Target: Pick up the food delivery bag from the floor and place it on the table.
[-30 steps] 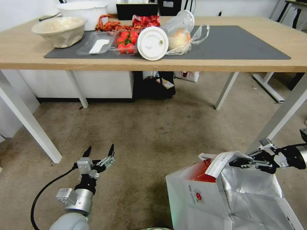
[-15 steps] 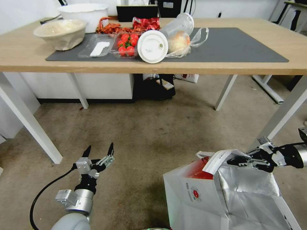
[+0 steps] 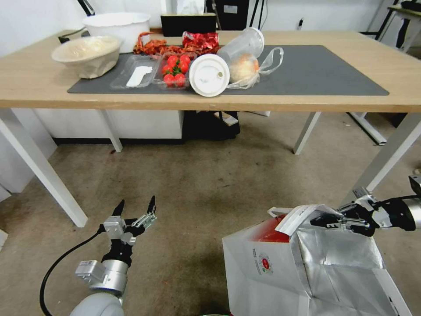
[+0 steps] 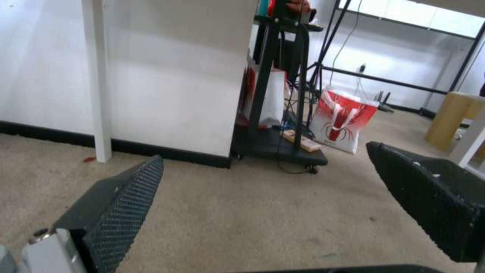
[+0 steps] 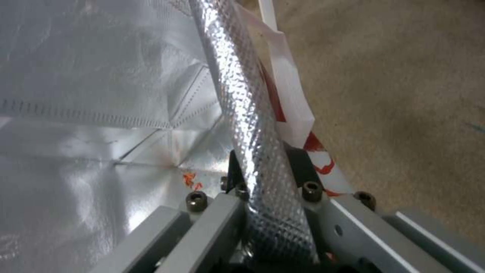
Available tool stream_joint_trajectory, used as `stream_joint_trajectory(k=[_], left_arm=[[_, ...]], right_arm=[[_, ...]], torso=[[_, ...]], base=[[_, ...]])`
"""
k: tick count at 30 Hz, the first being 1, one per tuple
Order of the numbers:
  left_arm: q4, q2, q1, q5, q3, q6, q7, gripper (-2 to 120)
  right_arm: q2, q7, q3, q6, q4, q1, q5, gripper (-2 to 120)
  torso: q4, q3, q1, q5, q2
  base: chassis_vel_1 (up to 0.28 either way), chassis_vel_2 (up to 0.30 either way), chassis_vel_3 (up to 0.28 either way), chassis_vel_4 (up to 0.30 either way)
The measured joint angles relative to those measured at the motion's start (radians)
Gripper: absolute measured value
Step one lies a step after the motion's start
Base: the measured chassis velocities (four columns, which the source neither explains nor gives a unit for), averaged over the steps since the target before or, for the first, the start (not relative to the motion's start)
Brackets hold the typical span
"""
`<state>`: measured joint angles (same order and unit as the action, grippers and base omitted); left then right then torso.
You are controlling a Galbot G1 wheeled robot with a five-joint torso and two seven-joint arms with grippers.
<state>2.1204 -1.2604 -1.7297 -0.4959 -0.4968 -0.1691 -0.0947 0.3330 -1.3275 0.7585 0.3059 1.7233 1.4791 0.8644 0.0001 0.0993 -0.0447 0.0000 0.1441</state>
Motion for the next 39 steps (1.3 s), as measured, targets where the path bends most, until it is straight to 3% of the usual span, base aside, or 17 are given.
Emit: stream_joint_trajectory(k=[39], left_arm=[[0.004,0.006,0.002,0.003,0.0,0.011,-0.004,100]], right_arm=[[0.009,0.006,0.003,0.002,0.009,0.0,0.008,0]], torso=[[0.0,0.12,-0.038,0.0,0.158]], base=[[0.0,0.0,0.0,0.0]])
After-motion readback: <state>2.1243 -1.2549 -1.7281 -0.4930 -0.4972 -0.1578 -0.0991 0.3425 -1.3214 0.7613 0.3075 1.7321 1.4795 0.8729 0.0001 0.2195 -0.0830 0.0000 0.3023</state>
